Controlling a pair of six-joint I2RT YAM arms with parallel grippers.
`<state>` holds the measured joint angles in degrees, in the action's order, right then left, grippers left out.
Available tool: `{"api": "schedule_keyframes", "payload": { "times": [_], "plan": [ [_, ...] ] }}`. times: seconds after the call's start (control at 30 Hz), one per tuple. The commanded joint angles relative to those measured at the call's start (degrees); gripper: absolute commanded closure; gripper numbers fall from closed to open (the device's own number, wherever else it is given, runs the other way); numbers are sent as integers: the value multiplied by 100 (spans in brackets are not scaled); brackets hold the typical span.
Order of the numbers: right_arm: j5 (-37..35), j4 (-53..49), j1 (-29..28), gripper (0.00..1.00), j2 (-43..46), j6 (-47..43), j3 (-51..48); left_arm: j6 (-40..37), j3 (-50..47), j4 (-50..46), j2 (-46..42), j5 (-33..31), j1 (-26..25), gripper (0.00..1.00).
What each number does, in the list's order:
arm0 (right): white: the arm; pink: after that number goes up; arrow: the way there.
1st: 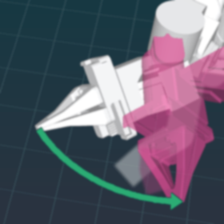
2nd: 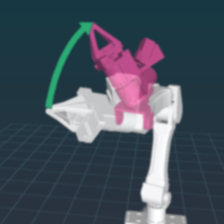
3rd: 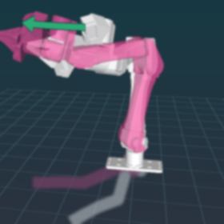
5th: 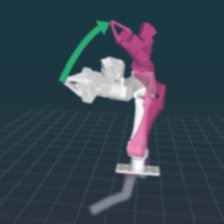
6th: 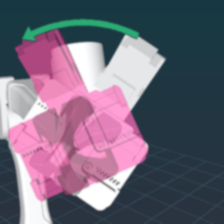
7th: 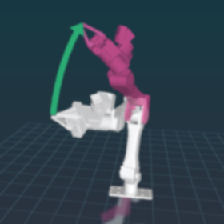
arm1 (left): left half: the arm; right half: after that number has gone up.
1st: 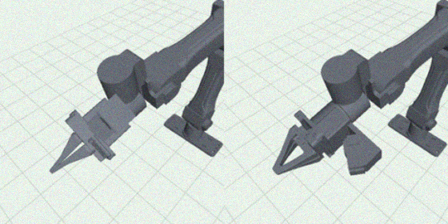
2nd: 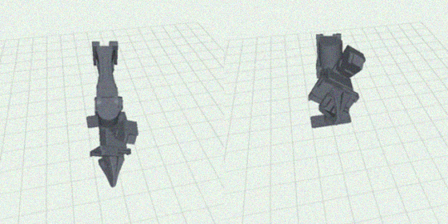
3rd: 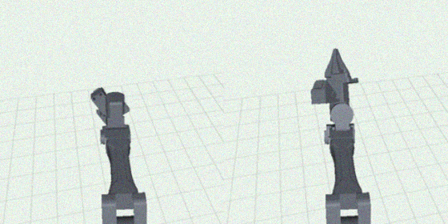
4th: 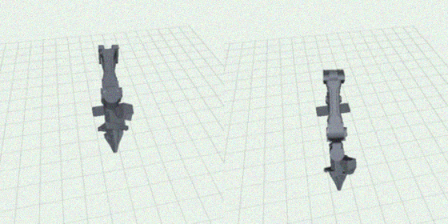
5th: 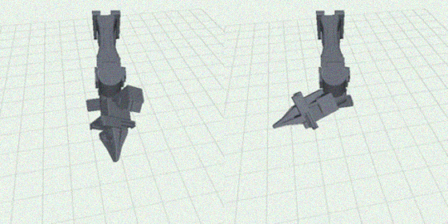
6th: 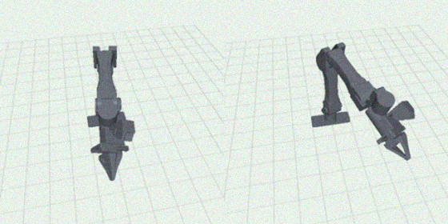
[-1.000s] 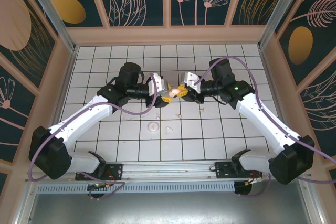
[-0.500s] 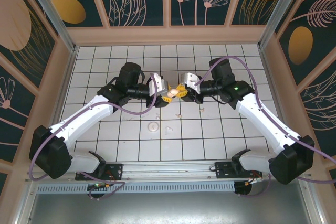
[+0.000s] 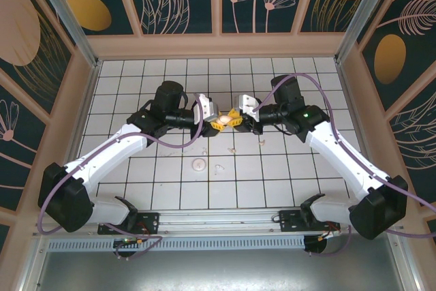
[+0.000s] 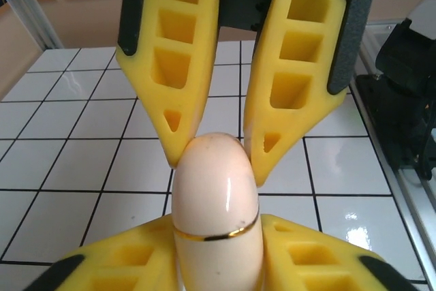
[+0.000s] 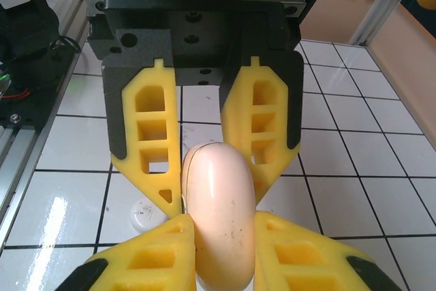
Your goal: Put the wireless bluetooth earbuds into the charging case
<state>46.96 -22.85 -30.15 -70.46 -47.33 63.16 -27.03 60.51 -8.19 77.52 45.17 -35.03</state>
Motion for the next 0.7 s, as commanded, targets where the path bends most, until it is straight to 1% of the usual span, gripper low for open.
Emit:
{"api": "schedule_keyframes", "payload": {
  "times": [0.0,0.07,0.17,0.33,0.53,0.67],
  "plan": [
    [119,211,-70,71,43,145,-83,-37,-48,106,27,40,-10,75],
    [23,368,-70,62,82,327,-152,-61,-57,98,12,32,-16,76],
    [-78,631,-52,56,144,547,-268,-65,-66,107,6,39,-20,76],
    [-123,868,80,54,206,813,-325,-66,-66,106,13,57,-21,76],
    [319,1180,410,53,275,1182,-374,-79,-109,103,0,19,-23,76],
    [186,1341,495,53,262,1413,-394,-10,-149,184,-33,84,-22,77]
  ]
}}
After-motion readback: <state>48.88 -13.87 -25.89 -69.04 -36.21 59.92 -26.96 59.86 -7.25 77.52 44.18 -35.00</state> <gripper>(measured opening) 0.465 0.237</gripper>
